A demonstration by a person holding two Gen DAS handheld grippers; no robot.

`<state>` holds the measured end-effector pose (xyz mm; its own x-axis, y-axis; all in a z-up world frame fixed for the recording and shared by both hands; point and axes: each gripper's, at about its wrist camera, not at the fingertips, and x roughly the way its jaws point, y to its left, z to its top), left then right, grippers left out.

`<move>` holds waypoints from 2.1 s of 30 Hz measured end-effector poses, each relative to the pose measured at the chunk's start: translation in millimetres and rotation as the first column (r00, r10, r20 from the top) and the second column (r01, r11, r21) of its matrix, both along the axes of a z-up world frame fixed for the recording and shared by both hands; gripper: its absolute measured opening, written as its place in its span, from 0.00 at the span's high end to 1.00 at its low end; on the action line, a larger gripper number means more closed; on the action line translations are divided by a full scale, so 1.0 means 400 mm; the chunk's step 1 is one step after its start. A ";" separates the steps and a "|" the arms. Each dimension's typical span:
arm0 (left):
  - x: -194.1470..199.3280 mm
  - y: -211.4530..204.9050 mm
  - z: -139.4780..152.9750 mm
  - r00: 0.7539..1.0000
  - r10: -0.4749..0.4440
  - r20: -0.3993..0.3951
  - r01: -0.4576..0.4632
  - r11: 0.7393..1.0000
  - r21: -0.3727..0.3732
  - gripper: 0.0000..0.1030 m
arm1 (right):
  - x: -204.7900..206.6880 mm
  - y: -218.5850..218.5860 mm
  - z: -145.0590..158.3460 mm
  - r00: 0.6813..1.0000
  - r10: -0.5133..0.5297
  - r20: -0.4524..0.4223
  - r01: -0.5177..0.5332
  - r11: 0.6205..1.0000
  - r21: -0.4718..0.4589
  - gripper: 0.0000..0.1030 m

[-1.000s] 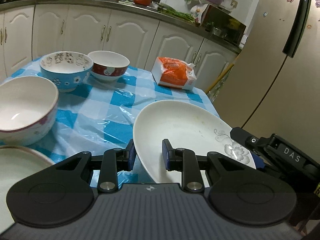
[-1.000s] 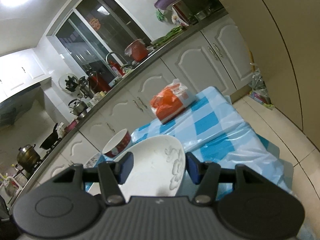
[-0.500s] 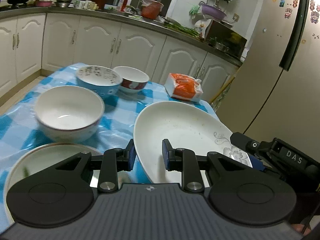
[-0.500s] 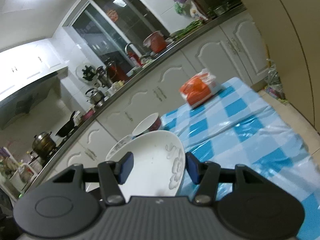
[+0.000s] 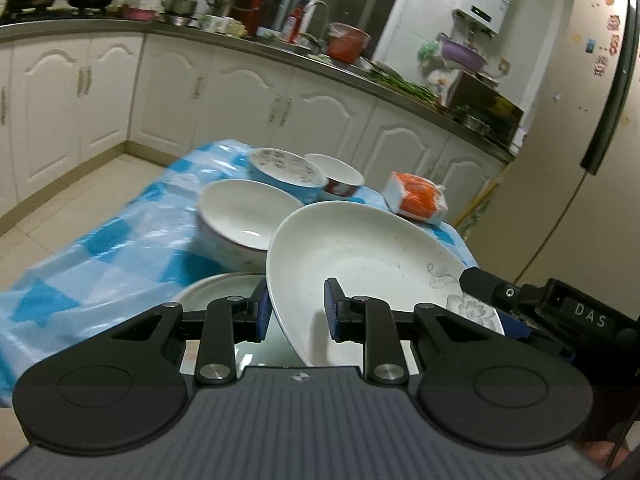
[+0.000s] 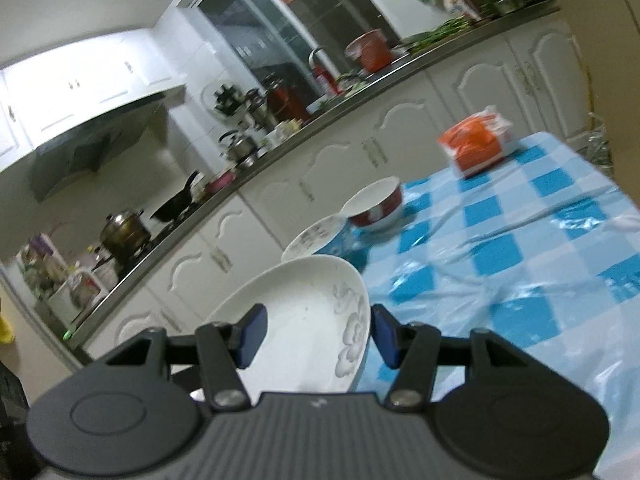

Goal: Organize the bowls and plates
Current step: 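Carry the white plate with both grippers toward the stacked plates, then lower the white plate onto the plate stack and open both grippers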

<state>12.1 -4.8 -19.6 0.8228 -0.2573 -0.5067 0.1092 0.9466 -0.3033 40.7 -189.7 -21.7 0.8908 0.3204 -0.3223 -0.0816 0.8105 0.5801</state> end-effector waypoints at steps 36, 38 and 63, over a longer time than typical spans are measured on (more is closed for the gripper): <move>-0.065 0.089 -0.051 0.990 0.098 -0.104 -0.098 0.995 0.010 0.74 | 0.020 0.166 -0.065 0.988 0.110 -0.108 -0.124 0.984 -0.129 0.45; -0.063 0.087 -0.054 0.989 0.099 -0.109 -0.099 0.995 0.012 0.74 | 0.023 0.167 -0.066 0.989 0.109 -0.104 -0.122 0.983 -0.137 0.45; -0.077 0.070 -0.045 0.996 0.086 -0.036 -0.081 0.990 0.115 0.41 | 0.032 0.179 -0.083 0.992 0.104 -0.073 -0.117 0.968 -0.221 0.41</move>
<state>-18.7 23.2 -37.5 0.8173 -0.1275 -0.5619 0.0184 0.9805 -0.1957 53.7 -118.0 -55.0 0.8308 0.3292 -0.4488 -0.1484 0.9082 0.3913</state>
